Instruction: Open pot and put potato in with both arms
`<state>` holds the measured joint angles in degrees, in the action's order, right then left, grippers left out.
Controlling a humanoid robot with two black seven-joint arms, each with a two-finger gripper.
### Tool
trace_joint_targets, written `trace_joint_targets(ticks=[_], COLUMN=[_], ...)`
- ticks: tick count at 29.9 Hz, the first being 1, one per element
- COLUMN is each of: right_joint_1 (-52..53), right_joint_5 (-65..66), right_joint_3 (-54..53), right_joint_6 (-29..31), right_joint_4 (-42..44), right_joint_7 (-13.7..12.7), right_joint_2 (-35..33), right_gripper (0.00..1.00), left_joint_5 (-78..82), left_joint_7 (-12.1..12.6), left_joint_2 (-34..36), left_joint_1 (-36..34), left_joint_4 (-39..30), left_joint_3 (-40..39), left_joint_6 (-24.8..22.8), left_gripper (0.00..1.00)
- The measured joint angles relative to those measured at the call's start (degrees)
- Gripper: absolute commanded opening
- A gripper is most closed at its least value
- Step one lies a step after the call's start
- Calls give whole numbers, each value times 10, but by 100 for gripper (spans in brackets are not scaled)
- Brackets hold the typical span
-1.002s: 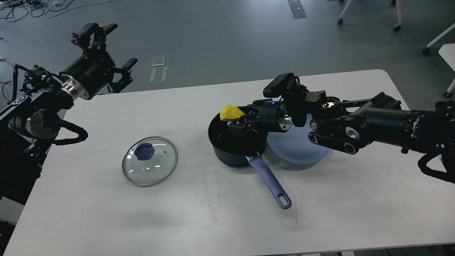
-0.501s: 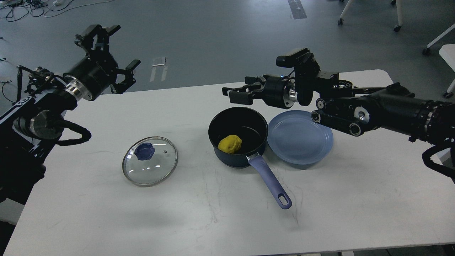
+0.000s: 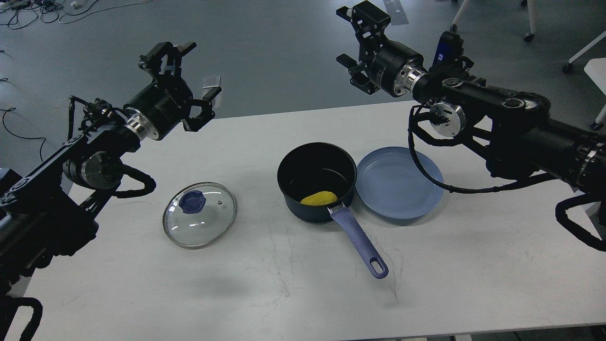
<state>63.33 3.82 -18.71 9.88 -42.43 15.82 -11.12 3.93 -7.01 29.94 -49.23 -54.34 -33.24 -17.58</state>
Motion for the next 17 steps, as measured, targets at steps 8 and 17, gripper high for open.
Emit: trace_joint_targets(ticks=[8,17], right_joint_1=[-47,-54], right_joint_5=[-14,-44], right_joint_3=[-73,-82], right_joint_6=[16,17], right_joint_4=[0,-1], right_joint_7=[-39,-36], right_joint_2=[3,4], right_gripper=[100,100], left_joint_5=[-1,-1], left_joint_7=[0,1], left_joint_2=[-17,-29], left_joint_1=[16,34], left_joint_4=[9,9], left_joint_3=[-24,-56], left_joint_6=[-1,-1], left_gripper=[98,98])
